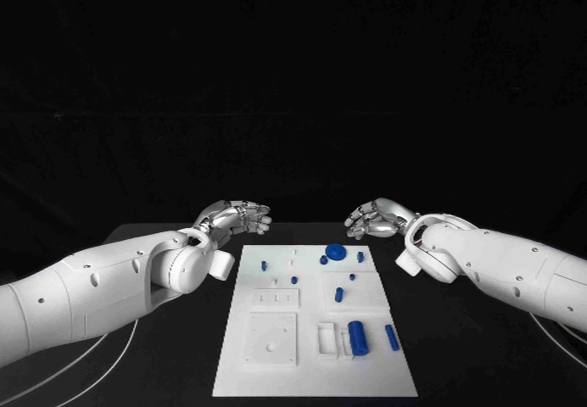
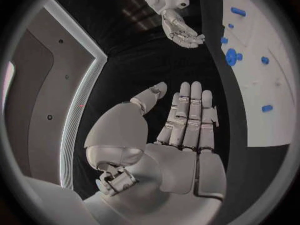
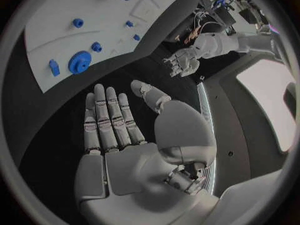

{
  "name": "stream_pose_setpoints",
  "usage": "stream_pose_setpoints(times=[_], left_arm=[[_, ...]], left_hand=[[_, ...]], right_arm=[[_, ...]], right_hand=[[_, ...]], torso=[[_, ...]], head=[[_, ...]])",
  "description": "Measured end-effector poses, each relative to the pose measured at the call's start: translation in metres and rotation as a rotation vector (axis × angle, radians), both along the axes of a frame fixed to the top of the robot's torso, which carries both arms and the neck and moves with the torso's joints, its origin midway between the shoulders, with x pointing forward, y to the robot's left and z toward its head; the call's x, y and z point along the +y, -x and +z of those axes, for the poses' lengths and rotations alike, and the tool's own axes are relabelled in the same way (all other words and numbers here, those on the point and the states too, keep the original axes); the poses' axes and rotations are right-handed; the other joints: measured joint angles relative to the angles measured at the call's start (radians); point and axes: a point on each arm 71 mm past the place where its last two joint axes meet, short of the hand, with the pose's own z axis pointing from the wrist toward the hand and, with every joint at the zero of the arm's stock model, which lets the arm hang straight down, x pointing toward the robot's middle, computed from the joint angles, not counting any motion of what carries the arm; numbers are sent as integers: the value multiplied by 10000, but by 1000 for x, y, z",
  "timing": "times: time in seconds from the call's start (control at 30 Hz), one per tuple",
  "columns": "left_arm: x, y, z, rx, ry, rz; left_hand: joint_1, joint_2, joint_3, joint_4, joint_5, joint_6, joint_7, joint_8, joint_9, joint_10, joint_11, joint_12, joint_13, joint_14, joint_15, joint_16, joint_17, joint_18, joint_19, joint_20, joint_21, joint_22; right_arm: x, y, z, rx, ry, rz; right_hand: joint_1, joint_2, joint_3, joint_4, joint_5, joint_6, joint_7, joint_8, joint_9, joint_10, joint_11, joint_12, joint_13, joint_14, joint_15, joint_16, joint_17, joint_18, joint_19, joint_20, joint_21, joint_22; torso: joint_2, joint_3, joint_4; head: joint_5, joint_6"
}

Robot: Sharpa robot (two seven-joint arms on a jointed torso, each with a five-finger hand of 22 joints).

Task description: Assemble the parts on the task board

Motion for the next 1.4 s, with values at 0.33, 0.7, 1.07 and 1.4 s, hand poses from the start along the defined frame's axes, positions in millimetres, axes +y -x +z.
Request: stream_pose_setpoints(times=[0.33, 0.7, 1.07, 1.4], left_arm=[[-2, 12, 21, -355, 133, -612], [-2, 23, 28, -419, 224, -901], [2, 25, 43, -684, 246, -917], [0, 27, 52, -920, 301, -963]], left_hand=[[-90, -89, -28, -28, -39, 0, 0, -250, -11, -175, 174, -390, -61, 202, -59, -53, 12, -21, 179, -179, -25, -80], [-89, -89, -28, -28, -39, -1, -1, -315, 5, -210, 210, -521, -71, 164, -21, -209, -19, -56, 120, -237, -25, -131], [-142, -141, -27, -27, -39, -1, -1, -363, 5, -246, 246, -587, -82, 130, 13, -259, -28, -98, 120, -237, -25, -144], [-141, -141, -28, -27, -39, -1, -1, -479, 17, -306, 305, -713, -94, 130, 13, -319, -28, -117, 84, -272, -25, -163]], right_arm=[[20, 3, 15, -1459, 2163, 1099], [33, 8, 15, -2416, 3808, 1517], [40, 10, 22, -2994, 4595, 1379], [43, 7, 22, -3287, 5200, 1236]], right_hand=[[835, -490, -916, -23, -741, 690, -167, -112, -82, 902, -589, -168, 69, 3606, -1253, 2266, 1938, 156, 4369, -1387, 1733, -45], [1087, -481, -1206, -15, -699, 1015, -246, -349, -197, 1158, -703, -420, 154, 3969, -1385, 4661, 3487, 80, 5588, -2109, 2985, 616], [1127, -521, -1131, -27, -756, 1079, -239, -516, -253, 1222, -697, -672, 173, 3944, -1359, 5591, 3841, 13, 5826, -2208, 3593, 615], [1126, -521, -952, -13, -708, 1079, -239, -582, -301, 1112, -588, -727, 120, 3894, -1309, 5817, 3844, -7, 5954, -2194, 3824, 614]], torso=[[432, 25, 120], [830, 93, 300], [1138, 122, 418], [1379, 161, 418]], head=[[-66, 241], [-212, 401], [-314, 546], [-243, 600]])
